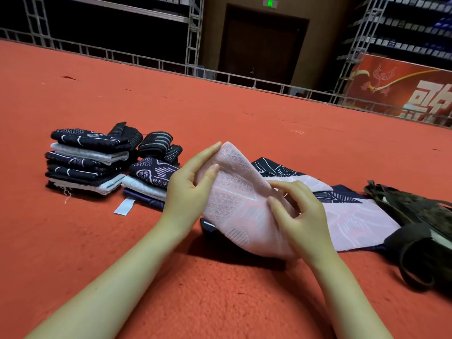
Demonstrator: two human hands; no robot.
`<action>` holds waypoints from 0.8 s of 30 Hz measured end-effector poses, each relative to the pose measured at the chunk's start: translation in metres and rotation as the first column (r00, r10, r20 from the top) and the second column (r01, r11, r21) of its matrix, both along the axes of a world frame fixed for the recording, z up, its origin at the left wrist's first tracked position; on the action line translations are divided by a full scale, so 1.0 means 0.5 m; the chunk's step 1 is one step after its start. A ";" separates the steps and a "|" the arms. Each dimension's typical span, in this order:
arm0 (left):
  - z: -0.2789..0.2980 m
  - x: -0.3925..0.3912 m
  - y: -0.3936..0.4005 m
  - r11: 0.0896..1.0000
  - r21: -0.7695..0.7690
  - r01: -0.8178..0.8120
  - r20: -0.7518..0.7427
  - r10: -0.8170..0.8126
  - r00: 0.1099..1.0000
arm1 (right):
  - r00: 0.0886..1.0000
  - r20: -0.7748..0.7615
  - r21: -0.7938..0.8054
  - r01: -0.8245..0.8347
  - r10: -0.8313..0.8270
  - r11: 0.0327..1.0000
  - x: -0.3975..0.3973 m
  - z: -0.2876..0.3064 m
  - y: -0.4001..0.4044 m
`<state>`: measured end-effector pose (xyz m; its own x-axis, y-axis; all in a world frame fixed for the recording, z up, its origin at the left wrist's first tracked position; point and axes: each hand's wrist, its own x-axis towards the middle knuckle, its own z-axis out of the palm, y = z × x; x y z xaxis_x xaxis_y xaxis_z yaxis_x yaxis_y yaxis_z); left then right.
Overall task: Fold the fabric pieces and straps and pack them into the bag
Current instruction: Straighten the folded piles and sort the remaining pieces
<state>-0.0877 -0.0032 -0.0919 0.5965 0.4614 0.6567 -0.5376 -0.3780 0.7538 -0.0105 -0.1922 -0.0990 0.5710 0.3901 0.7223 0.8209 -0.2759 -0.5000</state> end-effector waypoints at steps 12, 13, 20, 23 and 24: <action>-0.030 0.020 0.070 0.967 -0.094 -0.236 -0.112 0.225 0.968 | 0.903 -0.418 -0.108 -0.158 0.099 0.982 0.030 -0.007 -0.026; -0.030 0.021 0.073 0.965 -0.111 -0.236 -0.109 0.224 0.968 | 0.877 -0.461 -0.005 -0.155 0.135 0.988 0.032 -0.008 -0.024; -0.036 0.036 0.056 0.981 -0.141 -0.131 -0.232 0.096 0.968 | 0.778 -0.604 0.454 0.159 0.171 0.877 0.053 -0.010 -0.029; -0.048 0.046 0.045 0.991 0.027 -0.128 -0.372 0.129 0.919 | 0.789 -0.614 0.336 0.279 -0.015 0.900 0.072 -0.027 -0.035; -0.053 0.049 0.041 0.990 0.083 -0.114 -0.415 0.139 0.899 | 0.797 -0.597 0.251 0.287 -0.085 0.924 0.078 -0.034 -0.037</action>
<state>-0.0632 0.0173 -0.1185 0.7609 0.5215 0.3861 -0.1222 -0.4692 0.8746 0.0287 -0.2105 -0.1159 0.9507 0.0434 0.3070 0.3100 -0.1392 -0.9405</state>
